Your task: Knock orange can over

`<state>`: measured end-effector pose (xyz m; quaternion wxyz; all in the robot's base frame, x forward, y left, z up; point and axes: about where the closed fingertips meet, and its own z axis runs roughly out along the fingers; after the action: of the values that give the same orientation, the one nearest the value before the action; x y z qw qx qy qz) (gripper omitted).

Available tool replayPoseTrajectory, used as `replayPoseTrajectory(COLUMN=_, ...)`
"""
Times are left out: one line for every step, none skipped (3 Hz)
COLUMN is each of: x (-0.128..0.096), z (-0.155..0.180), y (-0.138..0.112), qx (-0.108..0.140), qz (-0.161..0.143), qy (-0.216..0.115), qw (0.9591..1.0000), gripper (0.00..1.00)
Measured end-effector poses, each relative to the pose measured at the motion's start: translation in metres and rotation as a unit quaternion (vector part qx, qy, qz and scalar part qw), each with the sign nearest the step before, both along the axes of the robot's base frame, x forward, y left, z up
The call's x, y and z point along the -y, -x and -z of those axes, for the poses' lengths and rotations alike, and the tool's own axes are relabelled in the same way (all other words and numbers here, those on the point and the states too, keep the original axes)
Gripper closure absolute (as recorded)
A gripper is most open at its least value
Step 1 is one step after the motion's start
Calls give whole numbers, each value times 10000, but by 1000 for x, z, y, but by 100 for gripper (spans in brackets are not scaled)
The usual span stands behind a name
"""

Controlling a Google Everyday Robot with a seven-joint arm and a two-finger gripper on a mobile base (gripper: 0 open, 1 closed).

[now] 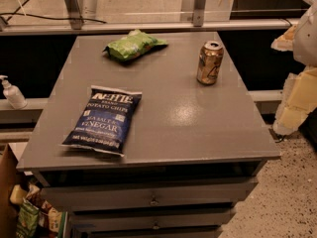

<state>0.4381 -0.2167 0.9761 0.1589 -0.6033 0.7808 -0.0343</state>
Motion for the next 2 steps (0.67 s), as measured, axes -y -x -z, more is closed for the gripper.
replayPoseTrajectory(x=0, z=0, y=0, qx=1, qz=0, qy=-1, qw=10000, gripper=0)
replayPoseTrajectory(x=0, z=5, y=-4, qx=58, qz=8, qy=-155, qw=9999, gripper=0)
